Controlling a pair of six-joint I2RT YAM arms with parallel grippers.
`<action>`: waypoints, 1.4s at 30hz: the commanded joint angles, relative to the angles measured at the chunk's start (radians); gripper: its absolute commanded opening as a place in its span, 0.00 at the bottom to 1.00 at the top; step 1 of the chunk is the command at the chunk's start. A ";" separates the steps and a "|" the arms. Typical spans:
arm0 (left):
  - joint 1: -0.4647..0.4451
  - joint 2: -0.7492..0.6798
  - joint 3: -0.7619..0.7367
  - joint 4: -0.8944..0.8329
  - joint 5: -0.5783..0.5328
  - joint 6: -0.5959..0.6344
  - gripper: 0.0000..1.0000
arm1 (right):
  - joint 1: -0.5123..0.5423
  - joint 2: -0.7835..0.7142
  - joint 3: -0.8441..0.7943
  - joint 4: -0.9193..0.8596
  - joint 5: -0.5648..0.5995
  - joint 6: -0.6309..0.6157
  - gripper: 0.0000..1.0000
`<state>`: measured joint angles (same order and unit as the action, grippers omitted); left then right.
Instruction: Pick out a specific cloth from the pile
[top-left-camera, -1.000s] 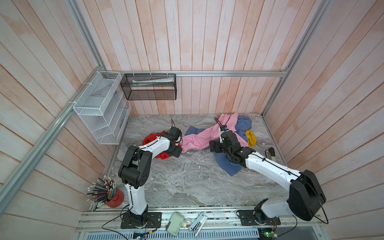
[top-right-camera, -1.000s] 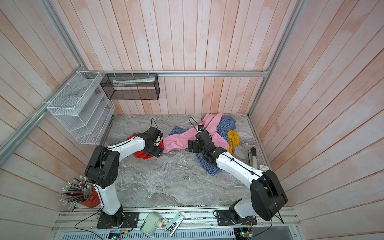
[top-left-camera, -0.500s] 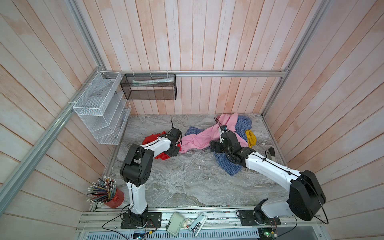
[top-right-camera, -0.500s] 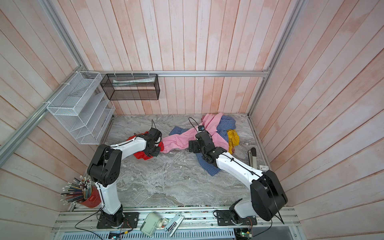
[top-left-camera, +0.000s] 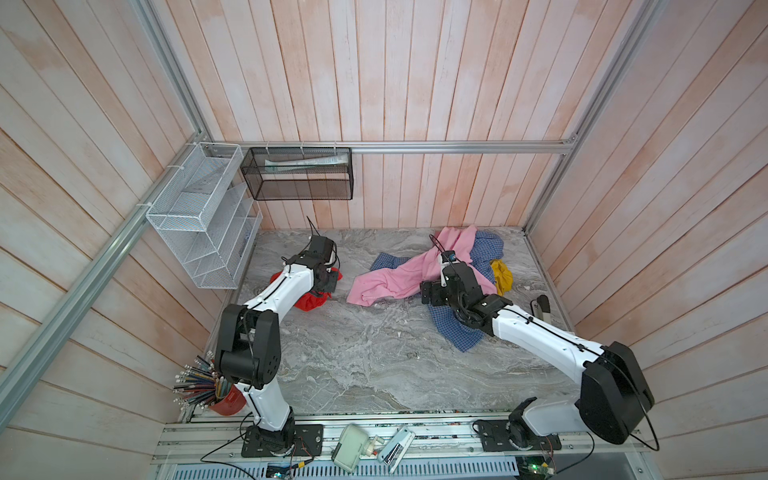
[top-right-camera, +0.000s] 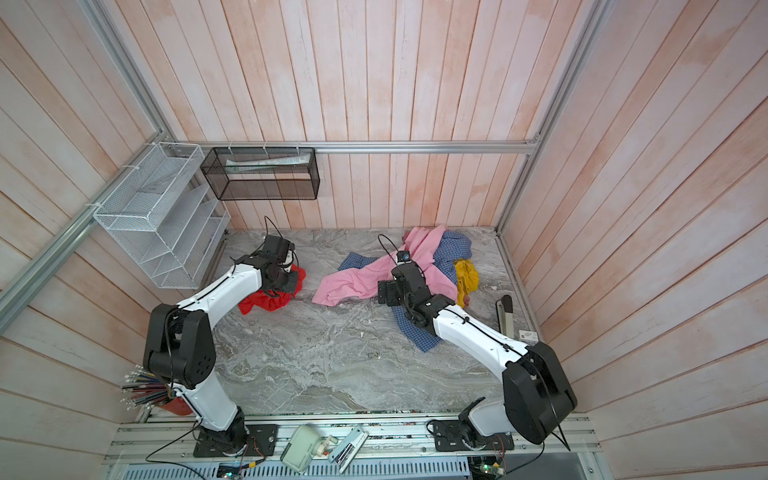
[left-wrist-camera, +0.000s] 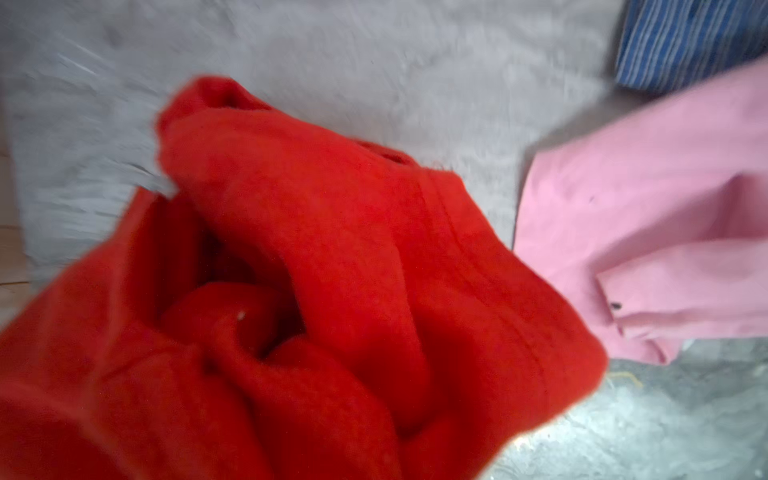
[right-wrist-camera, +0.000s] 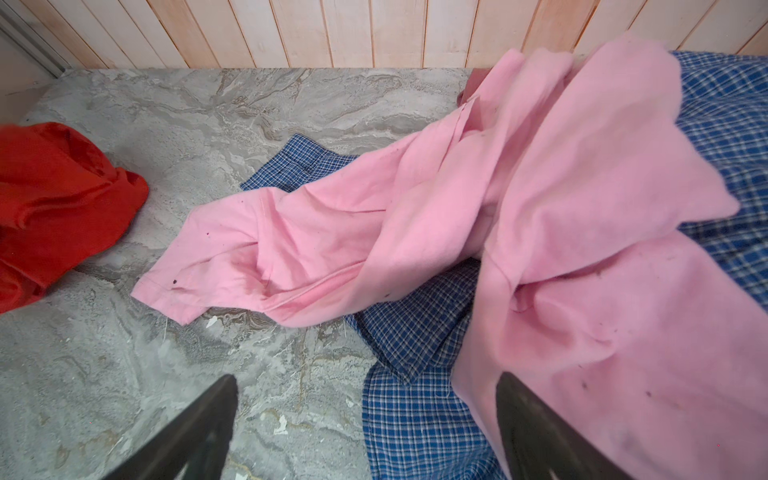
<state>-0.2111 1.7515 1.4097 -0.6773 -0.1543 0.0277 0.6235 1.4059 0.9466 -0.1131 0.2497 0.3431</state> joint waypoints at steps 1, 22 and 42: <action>0.025 -0.031 0.090 0.018 -0.019 0.039 0.00 | -0.002 -0.015 0.003 -0.007 0.011 -0.009 0.97; 0.088 0.258 0.177 0.349 -0.147 0.209 0.00 | -0.003 -0.059 -0.003 -0.043 0.042 -0.003 0.97; 0.116 0.453 0.192 0.178 -0.122 0.052 0.11 | -0.002 -0.085 -0.028 -0.049 0.069 -0.008 0.97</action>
<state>-0.1181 2.1765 1.6070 -0.4076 -0.2779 0.1139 0.6235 1.3457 0.9295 -0.1417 0.2916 0.3435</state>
